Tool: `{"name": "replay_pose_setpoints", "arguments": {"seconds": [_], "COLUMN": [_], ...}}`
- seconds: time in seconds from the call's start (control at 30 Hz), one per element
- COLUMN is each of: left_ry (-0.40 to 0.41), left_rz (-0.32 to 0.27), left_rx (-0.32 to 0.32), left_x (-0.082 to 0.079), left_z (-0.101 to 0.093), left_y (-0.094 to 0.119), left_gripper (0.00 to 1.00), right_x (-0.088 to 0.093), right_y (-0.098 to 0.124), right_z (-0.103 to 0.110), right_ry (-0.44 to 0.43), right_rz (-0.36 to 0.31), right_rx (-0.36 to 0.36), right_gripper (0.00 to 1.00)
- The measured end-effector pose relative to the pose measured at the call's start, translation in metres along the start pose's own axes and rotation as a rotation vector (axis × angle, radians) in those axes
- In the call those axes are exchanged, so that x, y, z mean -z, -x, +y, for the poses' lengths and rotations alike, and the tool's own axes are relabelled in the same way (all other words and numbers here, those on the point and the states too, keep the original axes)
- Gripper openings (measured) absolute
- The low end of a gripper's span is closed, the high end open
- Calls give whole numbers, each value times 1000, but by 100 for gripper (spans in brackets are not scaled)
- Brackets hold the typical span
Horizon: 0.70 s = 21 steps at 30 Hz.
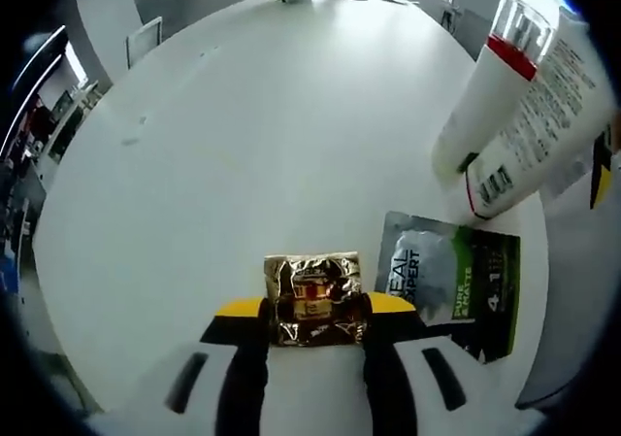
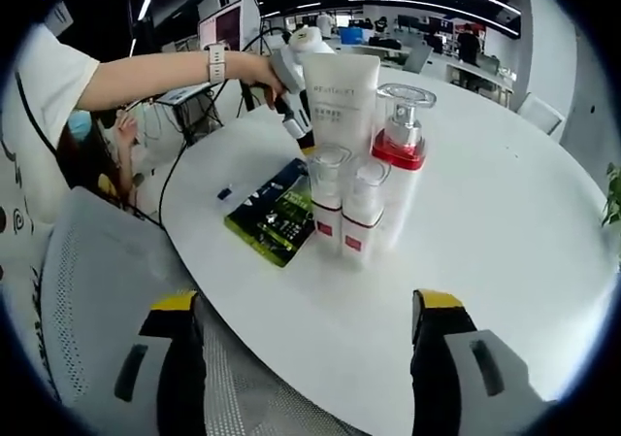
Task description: Arrange the skincare products in the storage area until every visible bottle or jar stands upright without overlapping.
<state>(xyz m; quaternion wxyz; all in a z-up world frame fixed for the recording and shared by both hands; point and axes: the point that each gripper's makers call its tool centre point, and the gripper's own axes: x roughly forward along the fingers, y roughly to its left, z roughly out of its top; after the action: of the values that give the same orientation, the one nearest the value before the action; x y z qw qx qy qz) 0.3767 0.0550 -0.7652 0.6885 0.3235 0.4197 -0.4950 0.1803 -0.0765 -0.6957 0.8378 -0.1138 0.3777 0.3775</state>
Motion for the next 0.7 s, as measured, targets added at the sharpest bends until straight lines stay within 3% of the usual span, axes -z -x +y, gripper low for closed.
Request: {"name": "replay_pose_setpoints", "arguments": {"seconds": [0.43,0.7], "left_ry": [66,68], "left_rz": [-15,-36], "left_rx": [-3,-29], "left_x": [12,12], "left_z": [0,-5], "left_y": [11,27], "left_gripper": [32,32], "right_x": [-8,-16], "right_y": [-3,-6], "right_z": [17,24], "right_ry": [-6,-40], "right_rz": [-44,-81], "right_rx": [-62,-94], "right_gripper": [84,81]}}
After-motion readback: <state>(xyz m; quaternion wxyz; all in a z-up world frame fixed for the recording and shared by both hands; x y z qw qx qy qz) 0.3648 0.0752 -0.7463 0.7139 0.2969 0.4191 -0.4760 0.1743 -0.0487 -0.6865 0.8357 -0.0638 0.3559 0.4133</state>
